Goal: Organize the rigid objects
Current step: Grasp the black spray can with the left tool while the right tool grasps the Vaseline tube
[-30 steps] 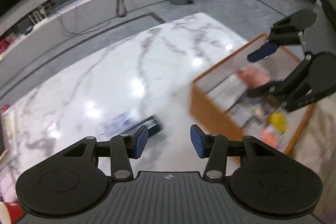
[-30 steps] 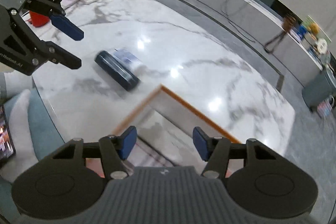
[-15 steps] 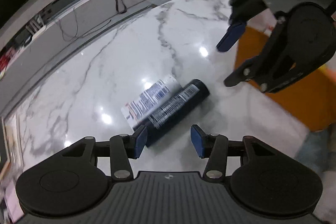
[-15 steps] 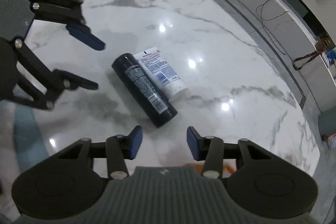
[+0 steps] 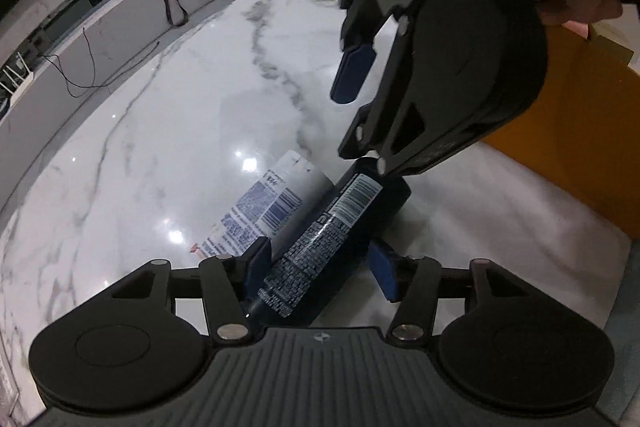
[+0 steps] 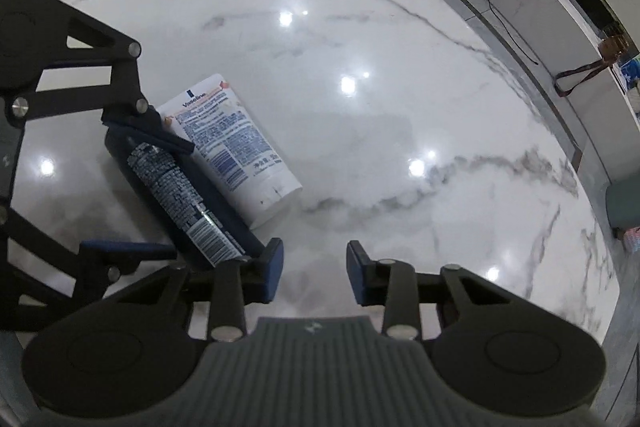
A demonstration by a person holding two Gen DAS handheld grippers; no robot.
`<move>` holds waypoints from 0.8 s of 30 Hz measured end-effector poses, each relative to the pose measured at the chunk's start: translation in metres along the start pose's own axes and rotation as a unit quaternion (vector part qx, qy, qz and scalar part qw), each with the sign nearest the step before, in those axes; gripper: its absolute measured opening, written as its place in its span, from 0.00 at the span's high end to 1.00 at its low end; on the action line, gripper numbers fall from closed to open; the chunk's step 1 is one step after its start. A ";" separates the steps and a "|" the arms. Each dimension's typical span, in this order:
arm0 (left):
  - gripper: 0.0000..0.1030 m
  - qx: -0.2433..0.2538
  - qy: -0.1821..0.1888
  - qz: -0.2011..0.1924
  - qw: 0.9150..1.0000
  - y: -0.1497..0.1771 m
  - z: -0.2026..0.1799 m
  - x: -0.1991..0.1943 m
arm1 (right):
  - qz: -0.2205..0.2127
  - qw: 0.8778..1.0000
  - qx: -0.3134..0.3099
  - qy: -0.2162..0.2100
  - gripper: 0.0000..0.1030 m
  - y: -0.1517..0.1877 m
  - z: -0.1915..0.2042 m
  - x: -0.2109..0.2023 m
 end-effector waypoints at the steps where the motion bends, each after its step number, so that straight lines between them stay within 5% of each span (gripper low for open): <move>1: 0.41 -0.001 0.005 0.006 1.000 0.001 -0.001 -0.001 | 0.003 1.000 -0.001 -0.004 0.67 0.000 0.001 0.001; 5: 0.44 -0.010 0.035 0.027 0.999 0.010 -0.008 -0.009 | 0.016 0.998 0.029 -0.061 0.67 0.004 0.012 0.002; 14: 0.41 -0.018 0.025 0.037 0.999 0.026 -0.019 -0.008 | -0.013 0.998 -0.024 -0.064 0.62 -0.002 0.028 -0.007; 24: 0.54 -0.168 -0.003 0.078 0.983 0.072 0.025 -0.029 | -0.044 0.991 -0.112 -0.062 0.46 -0.042 0.044 0.005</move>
Point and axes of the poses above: each gripper's, at about its wrist camera, not at the fingertips, and x roughly the way its jaws point, z to its left, y to its underside, the point moved 6 cm from there along x, roughly the way its jaws point, and after that the axes turned 2 degrees about x, right-handed, at the moved point
